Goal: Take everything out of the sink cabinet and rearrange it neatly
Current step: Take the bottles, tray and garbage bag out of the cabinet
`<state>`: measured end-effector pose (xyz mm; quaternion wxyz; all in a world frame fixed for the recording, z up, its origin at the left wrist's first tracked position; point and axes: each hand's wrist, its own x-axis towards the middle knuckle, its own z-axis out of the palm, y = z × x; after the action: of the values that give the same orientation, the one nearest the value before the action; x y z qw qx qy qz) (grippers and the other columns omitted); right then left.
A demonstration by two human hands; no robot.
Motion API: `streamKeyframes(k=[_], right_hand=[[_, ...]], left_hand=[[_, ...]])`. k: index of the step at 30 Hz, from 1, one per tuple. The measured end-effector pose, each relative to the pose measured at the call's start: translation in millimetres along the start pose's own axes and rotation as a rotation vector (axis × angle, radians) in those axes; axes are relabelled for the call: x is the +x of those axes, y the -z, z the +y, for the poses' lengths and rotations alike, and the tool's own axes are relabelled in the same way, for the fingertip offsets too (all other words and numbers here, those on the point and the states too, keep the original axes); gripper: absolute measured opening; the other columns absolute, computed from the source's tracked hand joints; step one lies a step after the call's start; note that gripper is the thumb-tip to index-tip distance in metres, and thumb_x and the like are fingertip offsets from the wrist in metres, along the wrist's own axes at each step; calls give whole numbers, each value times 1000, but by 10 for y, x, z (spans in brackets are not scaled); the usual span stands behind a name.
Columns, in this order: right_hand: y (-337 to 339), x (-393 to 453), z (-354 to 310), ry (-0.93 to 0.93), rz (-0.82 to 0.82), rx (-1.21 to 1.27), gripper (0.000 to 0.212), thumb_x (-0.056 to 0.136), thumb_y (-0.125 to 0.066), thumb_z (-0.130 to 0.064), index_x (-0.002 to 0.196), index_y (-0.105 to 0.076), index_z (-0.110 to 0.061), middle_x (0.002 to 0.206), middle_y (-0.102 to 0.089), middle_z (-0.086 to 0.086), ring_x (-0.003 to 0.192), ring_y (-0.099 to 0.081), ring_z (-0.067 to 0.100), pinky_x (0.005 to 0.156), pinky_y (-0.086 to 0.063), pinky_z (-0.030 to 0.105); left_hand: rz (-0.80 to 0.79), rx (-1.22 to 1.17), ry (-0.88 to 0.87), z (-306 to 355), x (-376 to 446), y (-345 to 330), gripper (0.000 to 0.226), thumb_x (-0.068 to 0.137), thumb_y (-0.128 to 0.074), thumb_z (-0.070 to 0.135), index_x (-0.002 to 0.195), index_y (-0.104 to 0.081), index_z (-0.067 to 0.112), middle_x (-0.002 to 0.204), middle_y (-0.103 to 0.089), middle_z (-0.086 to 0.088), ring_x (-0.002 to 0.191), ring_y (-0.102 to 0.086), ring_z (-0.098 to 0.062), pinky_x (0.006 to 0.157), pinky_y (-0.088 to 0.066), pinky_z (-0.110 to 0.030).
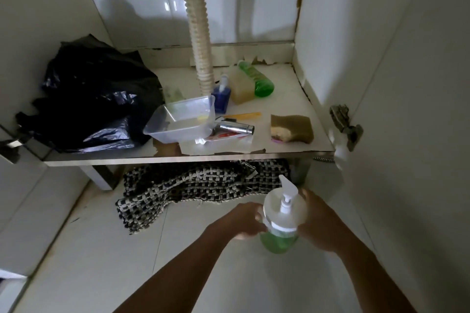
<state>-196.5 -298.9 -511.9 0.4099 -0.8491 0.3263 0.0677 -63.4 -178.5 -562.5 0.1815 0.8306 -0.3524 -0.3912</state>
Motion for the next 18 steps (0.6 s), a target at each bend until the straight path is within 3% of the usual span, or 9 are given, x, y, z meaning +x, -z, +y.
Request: streamKeyframes(k=[2, 3, 6, 9, 12, 16, 18], right_hand=[[174, -130, -57, -6, 112, 2, 65, 83, -56, 3, 142, -36, -16, 143, -43, 7, 129, -43, 22, 105, -33, 29], [249, -188, -116, 58, 194, 24, 55, 85, -54, 4, 135, -44, -17, 137, -49, 6, 124, -48, 21, 102, -36, 26], [440, -244, -423, 241, 440, 147, 27, 87, -55, 2, 101, -58, -21, 98, -60, -4, 89, -57, 9, 73, -38, 9], [621, 5, -749, 312, 554, 270, 22, 89, -57, -3, 106, -60, -17, 97, -62, -5, 88, -58, 7, 66, -40, 10], [840, 548, -1086, 288, 551, 284, 21, 90, -59, -12, 111, -60, -15, 104, -61, -4, 91, -56, 9, 64, -41, 11], [1068, 1484, -1457, 173, 438, 264, 32, 94, -53, -28, 113, -62, -4, 114, -65, 15, 108, -61, 32, 93, -51, 40], [1103, 1889, -1558, 136, 401, 222, 32, 91, -58, -31, 107, -63, -3, 109, -66, 16, 105, -63, 30, 90, -51, 36]], left_hand=[[-28, 124, -22, 85, -6, 198, 41, 91, -60, 16, 131, -53, 10, 130, -60, -11, 117, -58, -23, 99, -46, -34], [13, 160, -45, 136, -8, 331, 38, 93, -56, 14, 131, -54, 8, 130, -60, -12, 118, -57, -24, 99, -46, -34], [326, 99, -137, 326, -54, 788, 32, 93, -53, 14, 123, -61, 6, 125, -63, -11, 113, -59, -22, 92, -44, -26], [605, -61, -179, 539, -28, 1231, 32, 91, -58, 19, 120, -63, 8, 121, -64, -7, 108, -59, -19, 83, -38, -19], [735, -88, -112, 734, 164, 1647, 31, 90, -55, 24, 116, -60, 7, 117, -64, -8, 106, -58, -23, 82, -40, -24], [767, 51, -29, 984, 534, 2114, 27, 92, -55, 18, 113, -54, 0, 107, -60, -12, 97, -57, -25, 77, -43, -25], [763, 77, -14, 1073, 759, 2274, 28, 92, -55, 16, 114, -55, -1, 113, -62, -15, 99, -60, -25, 85, -51, -29]])
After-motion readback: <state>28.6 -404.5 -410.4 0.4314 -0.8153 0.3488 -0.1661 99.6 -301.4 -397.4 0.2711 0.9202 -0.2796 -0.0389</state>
